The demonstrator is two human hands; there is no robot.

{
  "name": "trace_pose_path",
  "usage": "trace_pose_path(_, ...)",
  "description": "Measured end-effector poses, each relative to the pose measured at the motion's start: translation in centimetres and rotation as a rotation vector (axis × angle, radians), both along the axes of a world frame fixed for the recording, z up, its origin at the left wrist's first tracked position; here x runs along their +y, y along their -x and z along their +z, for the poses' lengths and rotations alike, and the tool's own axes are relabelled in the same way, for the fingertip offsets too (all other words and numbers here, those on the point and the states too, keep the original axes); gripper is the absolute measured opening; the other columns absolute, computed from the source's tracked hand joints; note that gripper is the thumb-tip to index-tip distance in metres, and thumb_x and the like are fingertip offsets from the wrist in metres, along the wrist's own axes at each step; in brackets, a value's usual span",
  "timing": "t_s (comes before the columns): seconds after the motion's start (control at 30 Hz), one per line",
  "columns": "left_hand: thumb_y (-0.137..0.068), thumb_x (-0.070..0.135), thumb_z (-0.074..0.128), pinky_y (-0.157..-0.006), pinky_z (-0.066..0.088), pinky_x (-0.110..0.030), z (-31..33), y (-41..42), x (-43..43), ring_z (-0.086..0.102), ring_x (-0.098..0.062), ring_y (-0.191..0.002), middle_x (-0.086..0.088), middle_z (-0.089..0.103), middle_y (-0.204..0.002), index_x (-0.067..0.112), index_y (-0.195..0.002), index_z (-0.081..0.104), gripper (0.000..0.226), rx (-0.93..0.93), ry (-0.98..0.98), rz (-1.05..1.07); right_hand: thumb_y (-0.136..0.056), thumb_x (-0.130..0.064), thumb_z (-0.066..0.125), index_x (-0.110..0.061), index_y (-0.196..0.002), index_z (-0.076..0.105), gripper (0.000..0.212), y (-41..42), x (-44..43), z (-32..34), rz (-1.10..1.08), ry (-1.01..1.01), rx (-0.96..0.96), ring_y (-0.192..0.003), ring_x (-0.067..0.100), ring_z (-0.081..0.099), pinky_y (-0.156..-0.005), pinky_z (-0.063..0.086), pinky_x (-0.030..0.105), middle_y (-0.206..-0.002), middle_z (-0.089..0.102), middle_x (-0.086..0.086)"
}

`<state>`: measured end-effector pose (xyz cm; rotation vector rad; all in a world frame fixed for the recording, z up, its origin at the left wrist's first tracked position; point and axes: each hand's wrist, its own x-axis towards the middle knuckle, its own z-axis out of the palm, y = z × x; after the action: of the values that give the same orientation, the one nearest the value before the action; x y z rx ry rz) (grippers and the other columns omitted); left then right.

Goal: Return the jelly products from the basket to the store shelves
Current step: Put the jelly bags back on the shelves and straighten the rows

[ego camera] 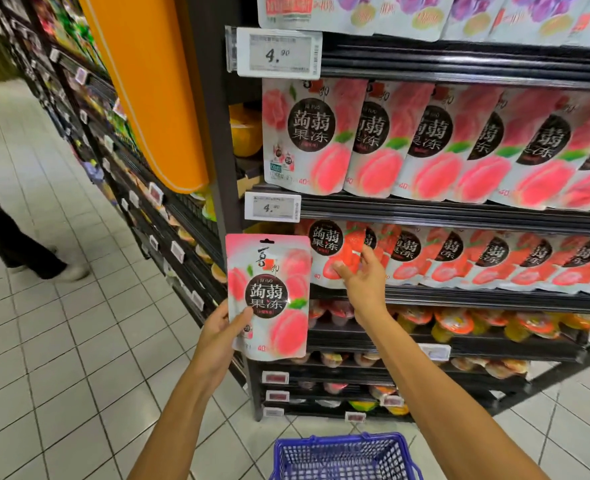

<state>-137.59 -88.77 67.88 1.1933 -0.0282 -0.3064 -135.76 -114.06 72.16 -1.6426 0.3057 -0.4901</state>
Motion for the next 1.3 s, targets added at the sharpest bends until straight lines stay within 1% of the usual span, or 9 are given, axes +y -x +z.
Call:
trace_pose_path(0.17, -0.081, 0.025, 0.068, -0.074, 0.058, -0.029, 0.0, 0.2, 0.3, 0.071, -0.021, -0.102, -0.009, 0.073, -0.115, 0.024, -0.119, 0.066, 0.038, -0.003, -0.006, 0.009, -0.087, -0.012, 0.073, -0.004, -0.138, 0.05, 0.056, 0.0, -0.2, -0.6, -0.047, 0.078, 0.083, -0.13, 0.02, 0.05, -0.113, 0.039, 0.038, -0.138, 0.056, 0.009)
trace_pose_path(0.27, -0.082, 0.024, 0.067, -0.073, 0.058, -0.028, 0.1, 0.2, 0.1, 0.071, -0.021, -0.102, -0.008, 0.073, -0.114, 0.024, -0.119, 0.066, 0.037, 0.003, -0.003, 0.019, -0.086, -0.019, 0.075, -0.012, -0.128, 0.058, 0.046, 0.6, -1.1, -0.7, -0.045, 0.242, 0.127, -0.107, 0.01, 0.057, -0.097, 0.05, 0.034, -0.121, 0.064, -0.001)
trace_pose_path(0.37, -0.082, 0.025, 0.069, -0.074, 0.058, -0.028, 0.2, 0.2, -0.5, 0.07, -0.022, -0.103, -0.009, 0.072, -0.116, 0.023, -0.12, 0.065, 0.038, 0.008, 0.008, 0.014, -0.086, -0.021, 0.074, -0.016, -0.101, 0.057, 0.023, 1.0, -2.0, -0.9, -0.076, 0.517, 0.165, -0.072, 0.021, 0.058, -0.069, 0.051, 0.039, -0.084, 0.063, 0.0)
trace_pose_path(0.47, -0.081, 0.025, 0.07, -0.075, 0.058, -0.029, 0.4, 0.3, -1.1, 0.07, -0.023, -0.105, -0.009, 0.072, -0.117, 0.025, -0.12, 0.066, 0.04, 0.009, 0.018, 0.013, -0.089, -0.018, 0.07, -0.013, -0.1, 0.061, 0.015, 1.1, -2.5, -1.4, -0.124, 0.631, 0.234, -0.069, 0.023, 0.06, -0.064, 0.051, 0.035, -0.084, 0.063, -0.002)
trace_pose_path(0.7, -0.073, 0.032, 0.077, -0.075, 0.059, -0.029, 0.9, 0.2, -1.8, 0.069, -0.025, -0.106, -0.01, 0.072, -0.117, 0.028, -0.117, 0.068, 0.046, 0.009, 0.009, -0.002, -0.09, -0.018, 0.069, -0.022, -0.104, 0.069, 0.015, 0.0, -1.4, -1.5, -0.151, 0.548, 0.24, -0.076, 0.022, 0.069, -0.07, 0.057, 0.039, -0.098, 0.071, -0.004)
trace_pose_path(0.9, -0.063, 0.043, 0.088, -0.075, 0.058, -0.028, 2.1, 0.0, -2.2, 0.07, -0.023, -0.105, -0.01, 0.072, -0.116, 0.032, -0.112, 0.071, 0.053, -0.026, 0.008, -0.023, -0.089, -0.025, 0.07, -0.023, -0.101, 0.066, 0.013, -0.1, -1.2, -2.1, -0.229, 0.54, 0.243, -0.073, 0.015, 0.067, -0.067, 0.053, 0.032, -0.092, 0.073, -0.009)
trace_pose_path(1.07, -0.075, 0.034, 0.076, -0.077, 0.059, -0.03, 3.0, 0.0, -3.1, 0.069, -0.024, -0.107, -0.009, 0.072, -0.118, 0.034, -0.113, 0.07, 0.038, -0.071, -0.011, -0.032, -0.088, -0.02, 0.07, -0.018, -0.096, 0.069, 0.008, 0.8, -1.6, -1.3, -0.201, 0.4, 0.194, -0.078, 0.018, 0.068, -0.064, 0.051, 0.029, -0.088, 0.072, -0.003)
trace_pose_path(1.2, -0.068, 0.051, 0.083, -0.079, 0.059, -0.032, 5.0, -0.2, -4.4, 0.068, -0.024, -0.109, -0.005, 0.071, -0.119, 0.038, -0.114, 0.069, 0.051, -0.126, -0.04, -0.052, -0.091, -0.038, 0.066, -0.02, -0.091, 0.072, 0.018, 2.9, -1.5, 1.7, -0.042, 0.135, 0.018, -0.066, 0.01, 0.066, -0.06, 0.055, 0.028, -0.074, 0.071, -0.006)
trace_pose_path(1.3, -0.067, 0.055, 0.082, -0.087, 0.058, -0.04, 7.2, -0.5, -5.5, 0.067, -0.026, -0.11, -0.005, 0.071, -0.118, 0.036, -0.116, 0.068, 0.054, -0.206, -0.052, -0.054, -0.096, -0.046, 0.051, -0.026, -0.091, 0.076, 0.032, 4.2, -1.0, 5.2, 0.217, -0.102, -0.082, -0.068, 0.012, 0.067, -0.057, 0.054, 0.025, -0.078, 0.073, 0.0)
